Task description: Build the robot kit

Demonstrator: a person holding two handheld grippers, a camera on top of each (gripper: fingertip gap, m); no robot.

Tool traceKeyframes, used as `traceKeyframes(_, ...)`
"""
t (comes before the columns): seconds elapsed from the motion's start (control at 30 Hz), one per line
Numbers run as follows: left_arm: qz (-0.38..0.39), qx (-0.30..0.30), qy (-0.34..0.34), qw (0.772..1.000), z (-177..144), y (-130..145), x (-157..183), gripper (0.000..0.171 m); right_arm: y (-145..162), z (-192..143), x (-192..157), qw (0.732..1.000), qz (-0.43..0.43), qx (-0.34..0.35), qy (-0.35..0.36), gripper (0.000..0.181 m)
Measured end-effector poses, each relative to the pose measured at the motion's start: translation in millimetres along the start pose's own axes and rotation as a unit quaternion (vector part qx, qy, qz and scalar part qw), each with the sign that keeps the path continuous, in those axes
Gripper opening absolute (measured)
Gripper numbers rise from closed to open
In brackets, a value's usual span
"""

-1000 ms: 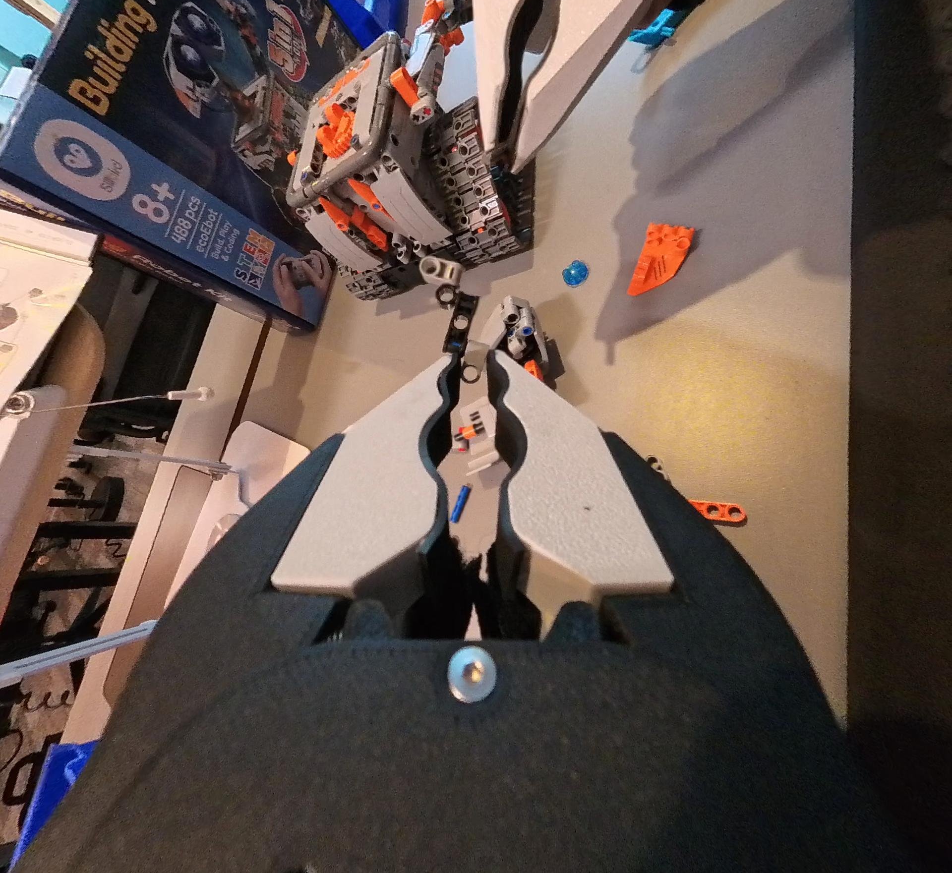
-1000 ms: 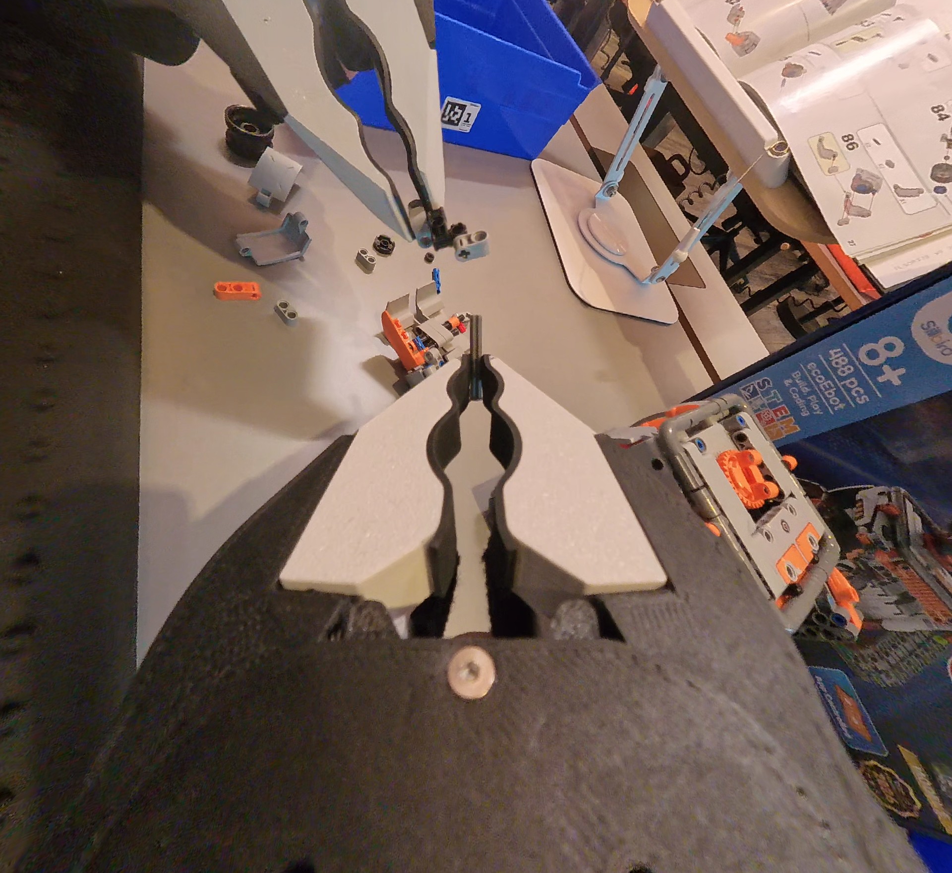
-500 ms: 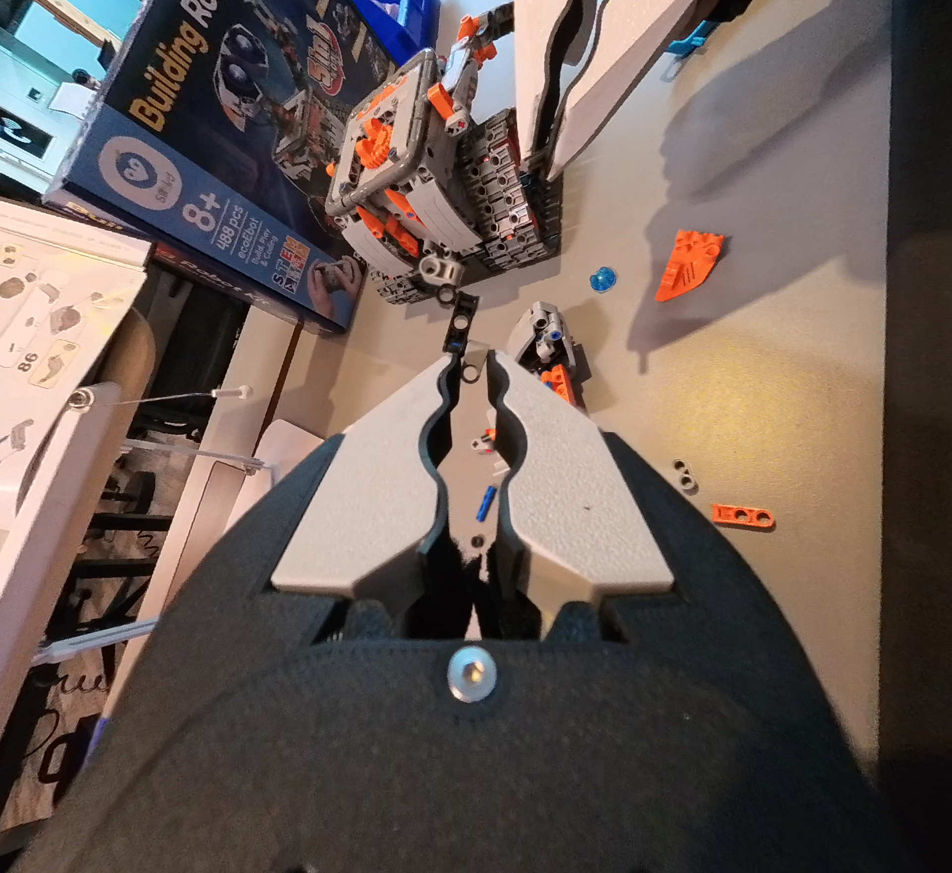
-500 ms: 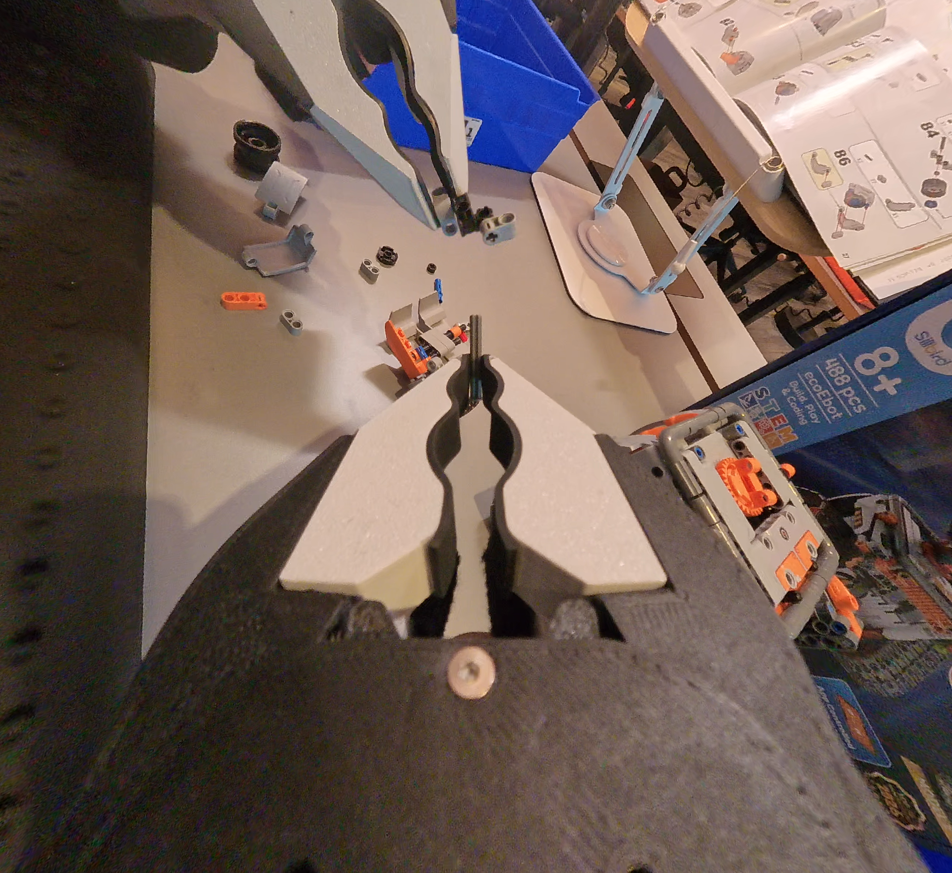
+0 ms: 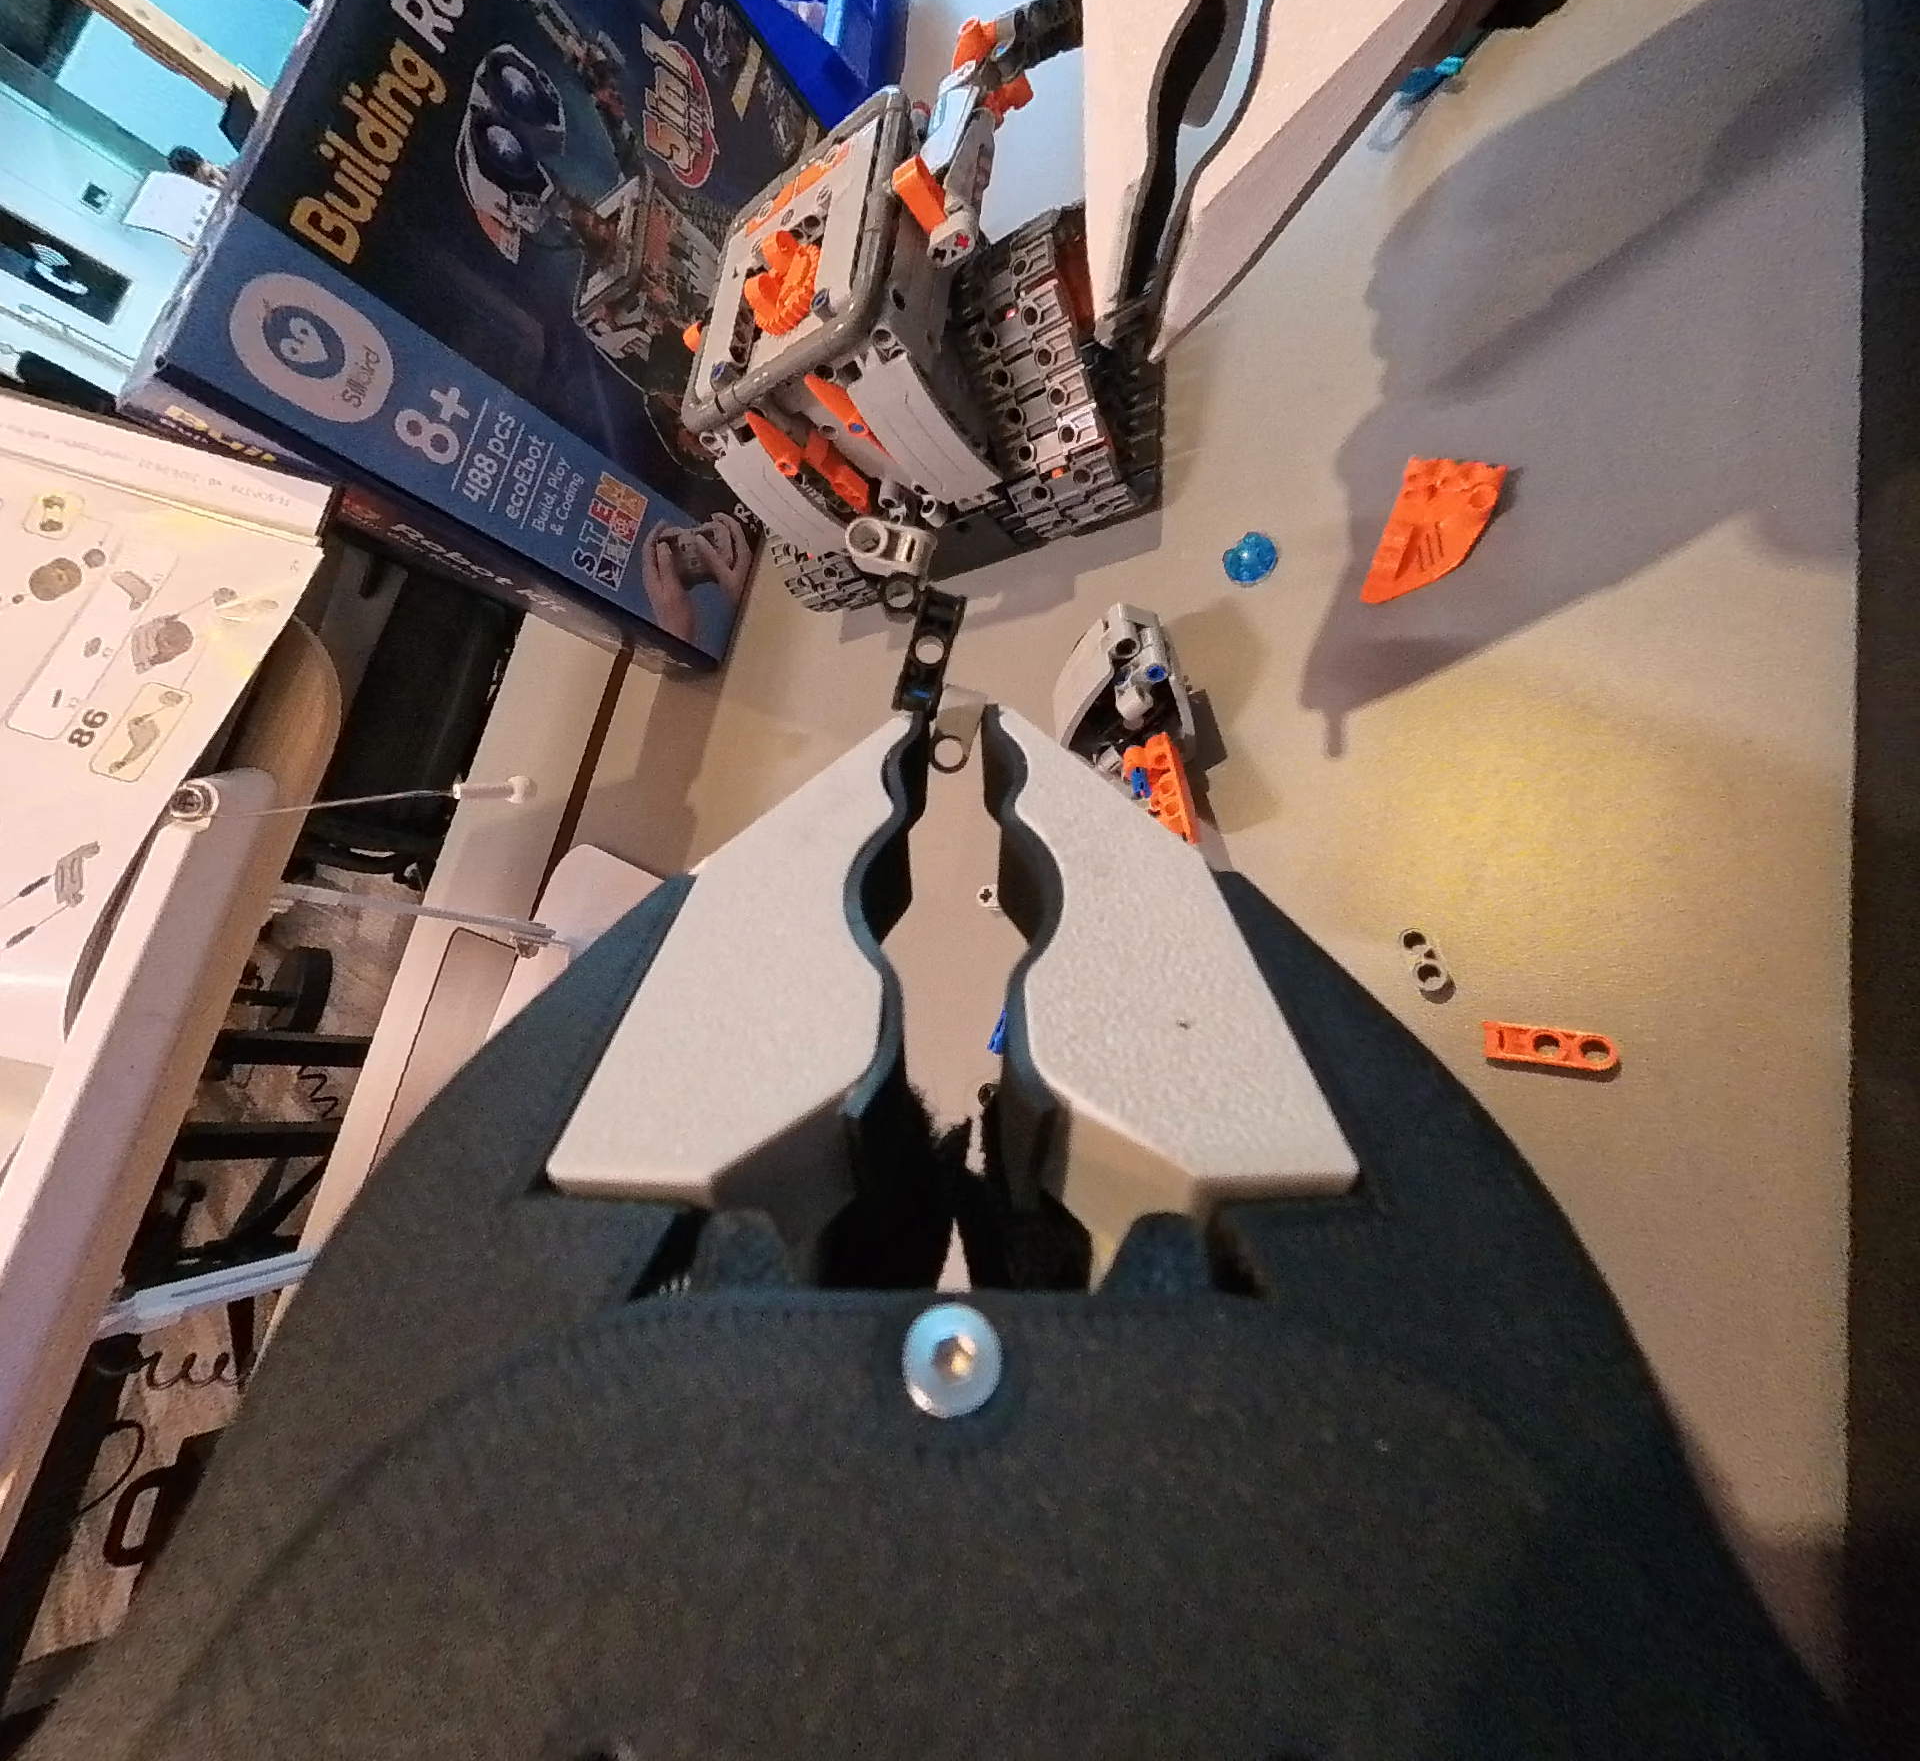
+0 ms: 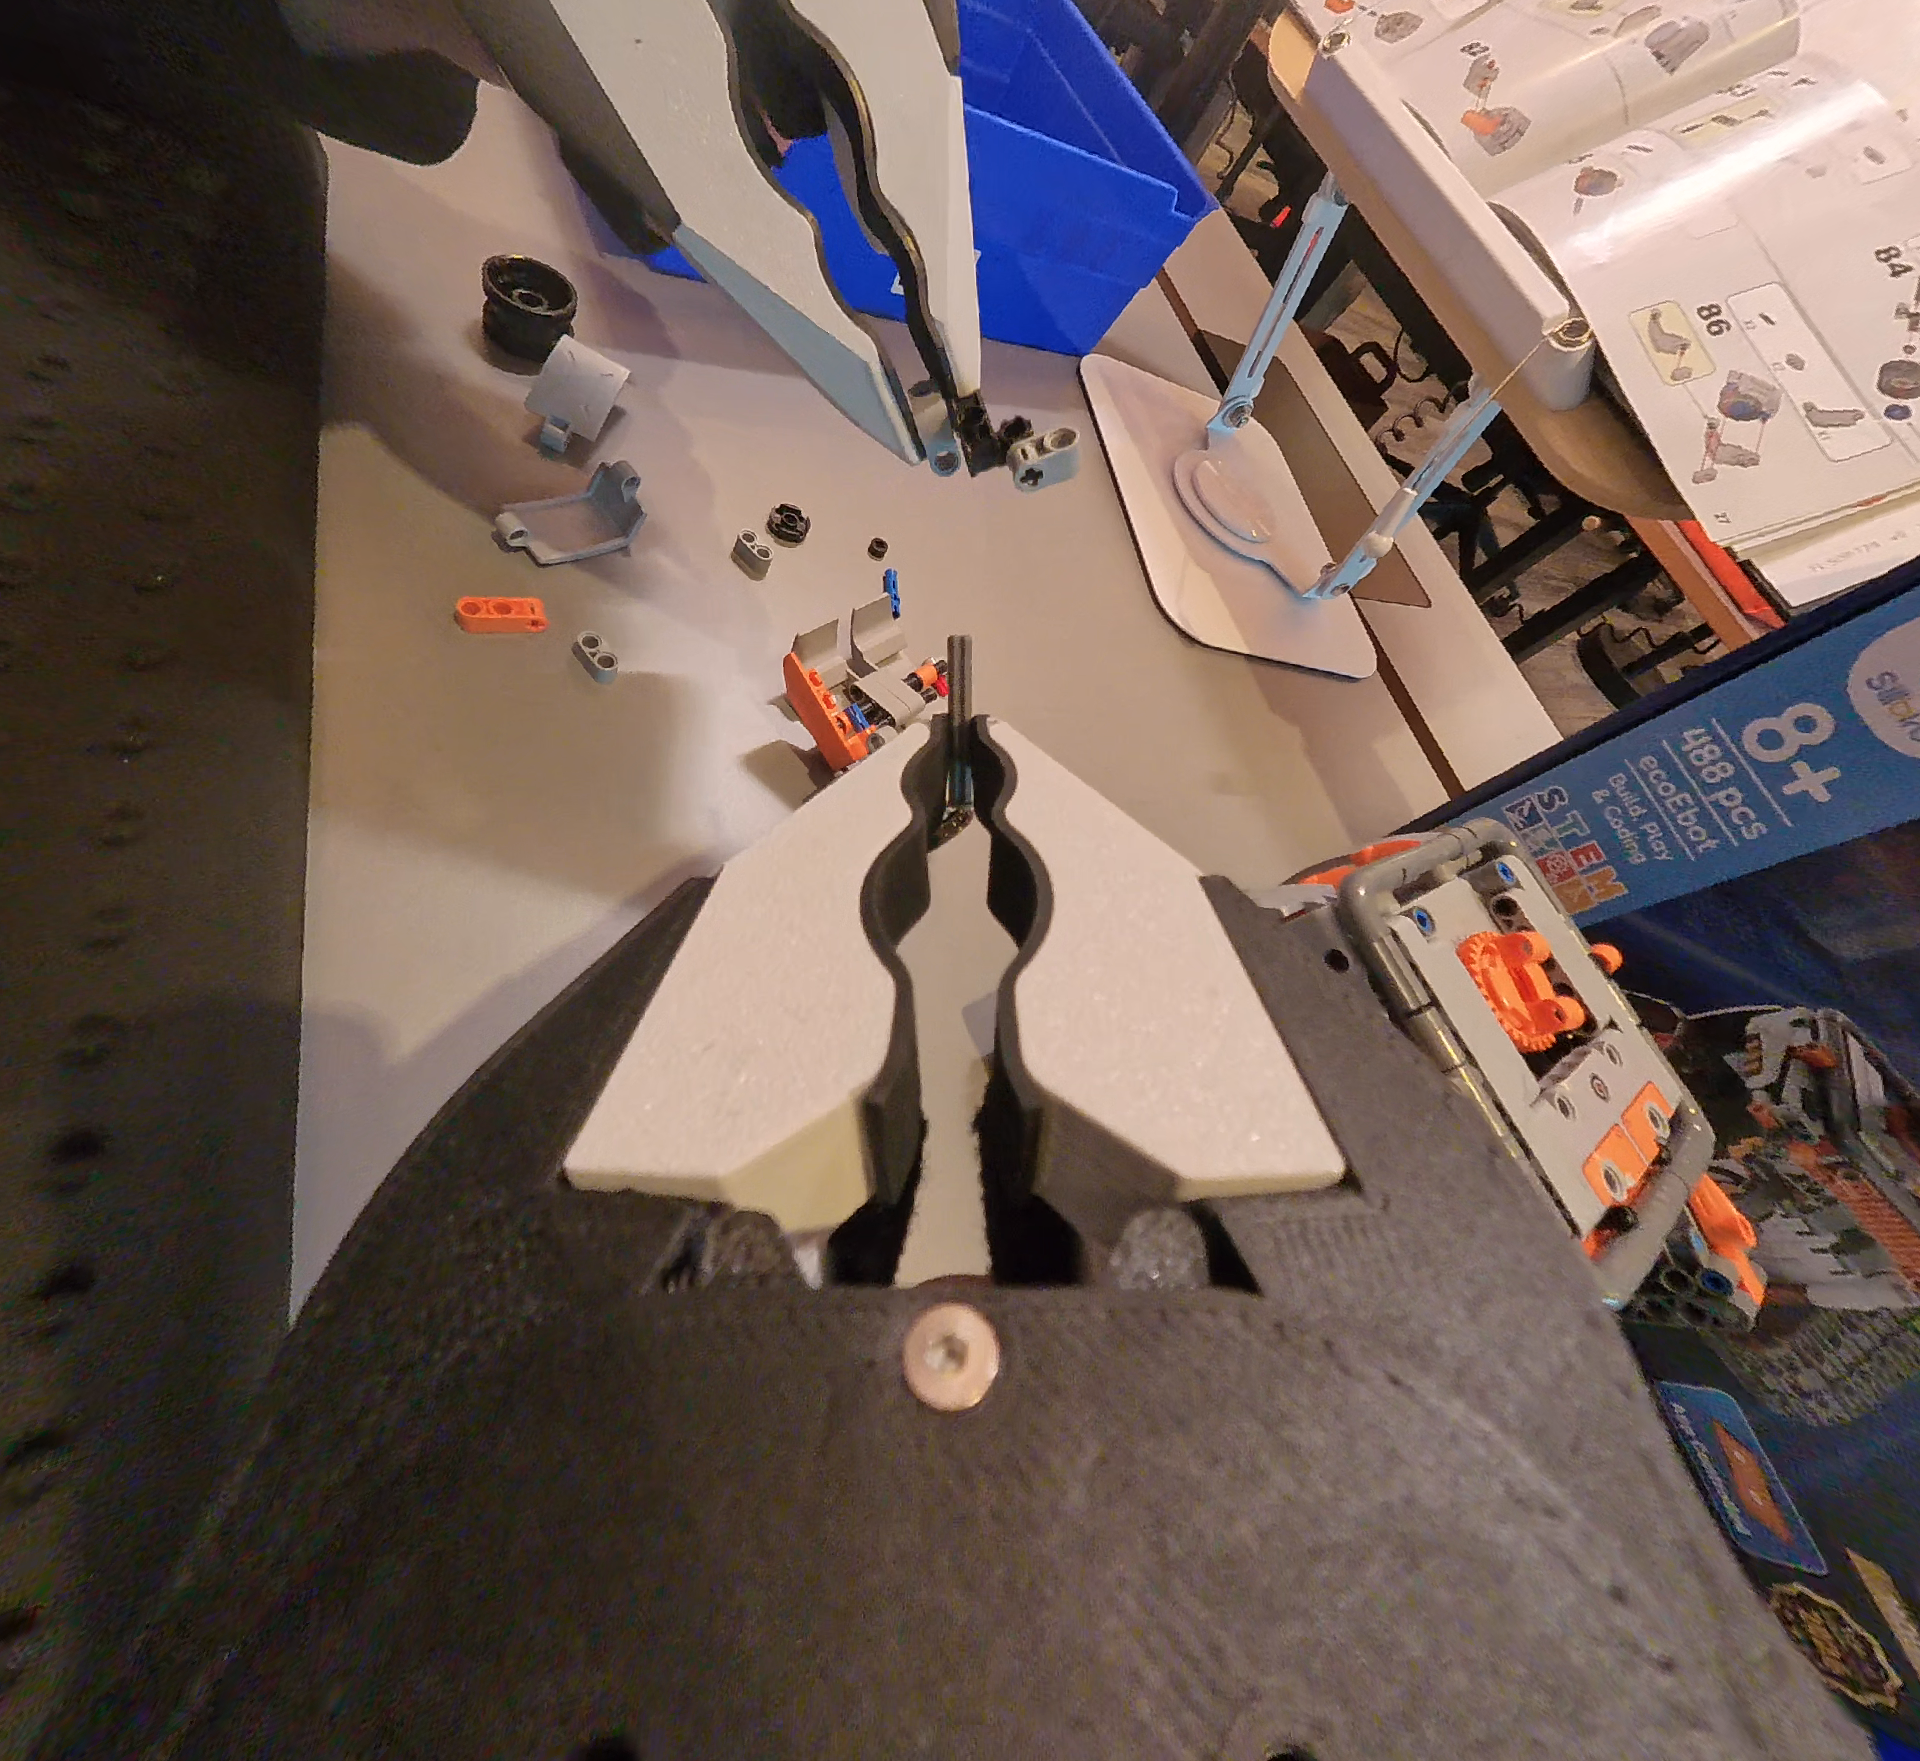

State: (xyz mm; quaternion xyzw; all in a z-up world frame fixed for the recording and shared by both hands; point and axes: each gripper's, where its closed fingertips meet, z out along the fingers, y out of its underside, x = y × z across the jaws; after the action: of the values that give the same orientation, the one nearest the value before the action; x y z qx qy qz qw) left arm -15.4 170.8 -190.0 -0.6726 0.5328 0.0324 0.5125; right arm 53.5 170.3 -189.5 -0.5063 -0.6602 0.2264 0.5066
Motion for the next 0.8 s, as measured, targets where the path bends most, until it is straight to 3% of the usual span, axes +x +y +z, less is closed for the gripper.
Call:
traceKeyframes(0.5, -0.014, 0.02, -0.003, 1.0, -3.0, 3.1, -4.3, 0.007, 4.6, 6.4, -2.3, 1.0, 0.005, -0.006, -0.009, 0.001)
traceKeyframes(0.8, -0.061, 0.09, 0.04, 0.993, -4.6, -15.2, 6.9, 0.007, -2.4, 12.3, -8.7, 1.0, 0.017, 0.009, -0.022, 0.001)
